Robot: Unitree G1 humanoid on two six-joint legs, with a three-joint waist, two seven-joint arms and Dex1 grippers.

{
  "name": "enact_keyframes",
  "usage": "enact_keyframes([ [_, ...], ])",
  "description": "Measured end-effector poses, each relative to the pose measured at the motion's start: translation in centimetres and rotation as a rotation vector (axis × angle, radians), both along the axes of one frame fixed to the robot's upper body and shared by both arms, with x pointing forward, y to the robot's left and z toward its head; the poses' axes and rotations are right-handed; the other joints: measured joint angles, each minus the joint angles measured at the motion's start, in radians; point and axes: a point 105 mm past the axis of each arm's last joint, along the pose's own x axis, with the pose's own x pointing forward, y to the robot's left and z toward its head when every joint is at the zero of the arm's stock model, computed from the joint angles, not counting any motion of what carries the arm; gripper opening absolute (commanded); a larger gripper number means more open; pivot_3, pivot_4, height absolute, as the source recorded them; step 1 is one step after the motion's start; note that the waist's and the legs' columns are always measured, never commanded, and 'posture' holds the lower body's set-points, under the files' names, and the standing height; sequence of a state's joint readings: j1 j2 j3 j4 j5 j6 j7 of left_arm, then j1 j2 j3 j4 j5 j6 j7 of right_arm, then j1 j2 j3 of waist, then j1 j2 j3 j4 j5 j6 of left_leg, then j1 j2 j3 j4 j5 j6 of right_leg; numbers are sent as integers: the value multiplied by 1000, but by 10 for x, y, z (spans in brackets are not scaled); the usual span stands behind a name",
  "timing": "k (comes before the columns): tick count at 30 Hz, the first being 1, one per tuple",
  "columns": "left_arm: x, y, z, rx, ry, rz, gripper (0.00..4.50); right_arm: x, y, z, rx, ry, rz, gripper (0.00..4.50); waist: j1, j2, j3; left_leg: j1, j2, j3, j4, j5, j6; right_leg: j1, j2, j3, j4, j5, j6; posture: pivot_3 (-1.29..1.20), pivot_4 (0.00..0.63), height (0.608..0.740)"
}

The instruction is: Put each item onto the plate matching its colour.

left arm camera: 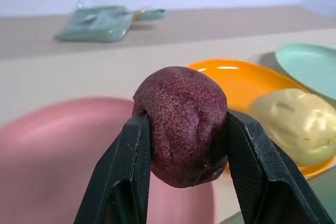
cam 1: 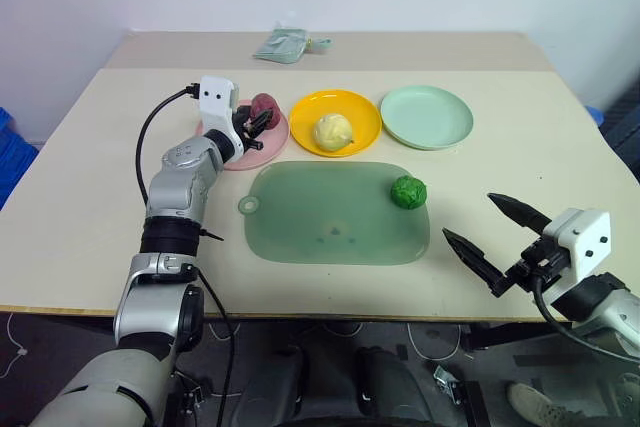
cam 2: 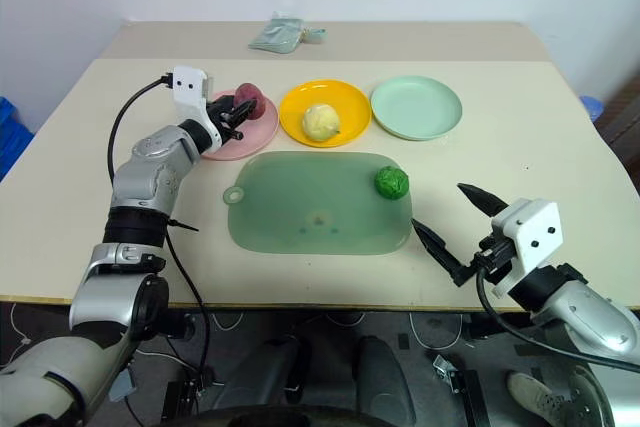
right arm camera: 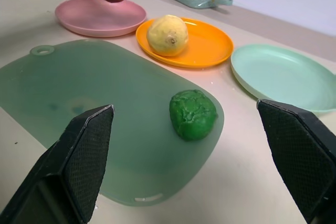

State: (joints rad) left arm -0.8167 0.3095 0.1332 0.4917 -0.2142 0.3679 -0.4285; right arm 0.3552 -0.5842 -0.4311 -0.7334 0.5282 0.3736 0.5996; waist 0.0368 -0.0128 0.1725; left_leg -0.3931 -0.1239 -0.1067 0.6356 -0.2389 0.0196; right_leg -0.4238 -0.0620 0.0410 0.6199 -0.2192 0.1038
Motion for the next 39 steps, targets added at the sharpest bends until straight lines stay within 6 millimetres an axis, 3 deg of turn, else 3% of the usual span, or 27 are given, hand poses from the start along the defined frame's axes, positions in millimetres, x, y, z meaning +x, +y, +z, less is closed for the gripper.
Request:
enact_keyframes([
  [1,0,2,-3,7,8,10,1484,0,0,0,0,-1,-2,4500,0,0,0,0,0,0,0,0,0,0,0,0,0,0,0,0,150,740],
  [7,-1,13,-15,20,40,51,4215,4,3,-1,9,-8,7,4500,5,0,0,0,0,0,1,0,0,0,0,0,0,0,0,0,150,740],
  [8,-1,14,-15,22,40,57,4428,5,3,1,10,-17,7,4500,4,0,0,0,0,0,1,0,0,0,0,0,0,0,0,0,150,740],
  [19,-15,8,-13,62,10,13,4428,22,20,8,38,-21,46,4500,1,0,0,0,0,0,0,0,0,0,0,0,0,0,0,0,150,740],
  [24,-16,17,-20,81,37,54,4428,29,22,7,51,-17,57,4500,3,0,0,0,0,0,1,0,0,0,0,0,0,0,0,0,150,740],
  [28,-15,20,-15,95,-3,78,4428,32,22,7,54,-18,58,4500,3,0,0,0,0,0,0,0,0,0,0,0,0,0,0,0,150,740],
  [32,-26,8,-10,102,-56,-13,4428,38,22,4,57,-4,60,4500,1,0,0,0,0,0,0,0,0,-1,0,0,0,0,0,0,150,740],
  [39,-65,-24,4,115,-211,-353,4428,53,28,-12,65,47,75,4500,1,1,0,0,0,0,0,0,0,-1,0,0,0,0,-1,0,150,740],
])
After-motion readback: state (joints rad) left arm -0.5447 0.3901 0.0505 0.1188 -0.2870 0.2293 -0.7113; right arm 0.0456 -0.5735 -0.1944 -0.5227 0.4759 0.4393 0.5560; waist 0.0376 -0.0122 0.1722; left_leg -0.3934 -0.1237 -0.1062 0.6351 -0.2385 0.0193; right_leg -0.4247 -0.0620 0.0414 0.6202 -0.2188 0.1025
